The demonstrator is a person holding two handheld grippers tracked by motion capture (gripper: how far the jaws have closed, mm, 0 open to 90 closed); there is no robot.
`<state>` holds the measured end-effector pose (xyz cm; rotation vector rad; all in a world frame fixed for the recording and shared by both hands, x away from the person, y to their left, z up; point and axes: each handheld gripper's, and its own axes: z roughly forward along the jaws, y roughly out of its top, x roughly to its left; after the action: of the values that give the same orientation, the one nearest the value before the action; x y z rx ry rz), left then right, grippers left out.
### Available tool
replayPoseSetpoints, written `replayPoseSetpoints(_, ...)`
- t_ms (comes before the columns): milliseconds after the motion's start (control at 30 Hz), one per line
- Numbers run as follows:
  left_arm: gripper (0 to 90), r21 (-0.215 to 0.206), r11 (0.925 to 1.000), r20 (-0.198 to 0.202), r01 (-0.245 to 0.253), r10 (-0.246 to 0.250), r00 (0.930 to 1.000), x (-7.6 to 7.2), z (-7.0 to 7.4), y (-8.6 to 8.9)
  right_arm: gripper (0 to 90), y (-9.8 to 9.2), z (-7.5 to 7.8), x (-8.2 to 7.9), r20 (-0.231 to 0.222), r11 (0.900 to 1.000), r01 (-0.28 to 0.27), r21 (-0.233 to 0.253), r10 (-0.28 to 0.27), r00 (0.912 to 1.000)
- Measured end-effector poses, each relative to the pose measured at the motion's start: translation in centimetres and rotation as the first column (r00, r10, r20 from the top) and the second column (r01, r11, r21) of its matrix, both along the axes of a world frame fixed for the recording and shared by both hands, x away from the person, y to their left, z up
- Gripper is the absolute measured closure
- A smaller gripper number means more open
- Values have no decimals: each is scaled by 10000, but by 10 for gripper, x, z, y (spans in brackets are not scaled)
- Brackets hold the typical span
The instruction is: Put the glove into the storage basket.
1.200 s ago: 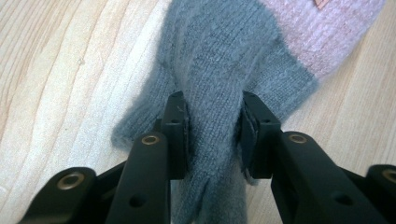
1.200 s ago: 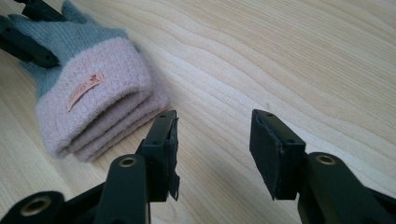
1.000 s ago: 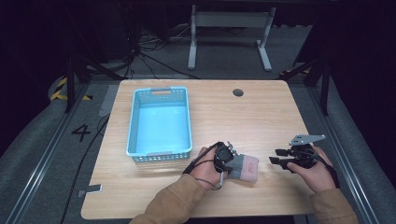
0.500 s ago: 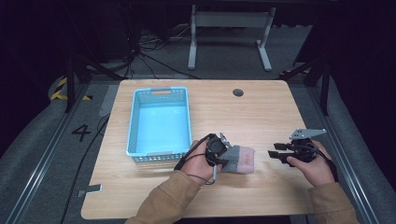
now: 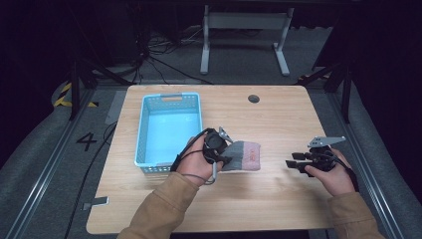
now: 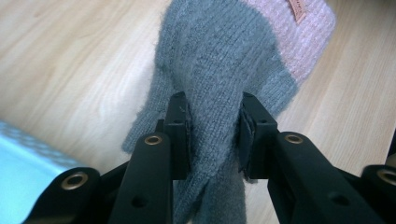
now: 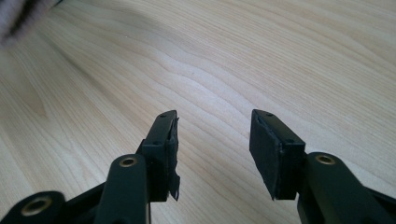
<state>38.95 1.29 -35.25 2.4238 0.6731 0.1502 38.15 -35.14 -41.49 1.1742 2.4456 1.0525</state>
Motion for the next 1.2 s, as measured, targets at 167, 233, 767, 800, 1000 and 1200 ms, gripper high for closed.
replayPoseSetpoints(167,690,-28,9999,119,-140,140,9998,7,8,13,531,-2,-6,1,-156,9999,92,-73,-94,9998)
replayPoseSetpoints(233,690,-22,9997,155,-240,240,9996,9,11,18,531,-2,-8,0,-208,9999,114,-86,-116,9997)
replayPoseSetpoints(767,688,-208,9946,479,-1021,1030,9935,32,26,66,530,-10,-12,-9,-336,9993,332,-151,-337,9989)
replayPoseSetpoints(800,688,-203,9941,495,-1062,1070,9930,35,26,69,530,-10,-13,-9,-354,9991,387,-172,-393,9986)
replayPoseSetpoints(1000,686,-353,9907,723,-1318,1340,9883,46,27,86,528,-10,-17,-11,-468,9990,387,-221,-397,9981)
replayPoseSetpoints(1200,686,-368,9874,723,-1537,1561,9851,57,27,103,526,-13,-17,-15,-494,9987,463,-198,-473,9977)
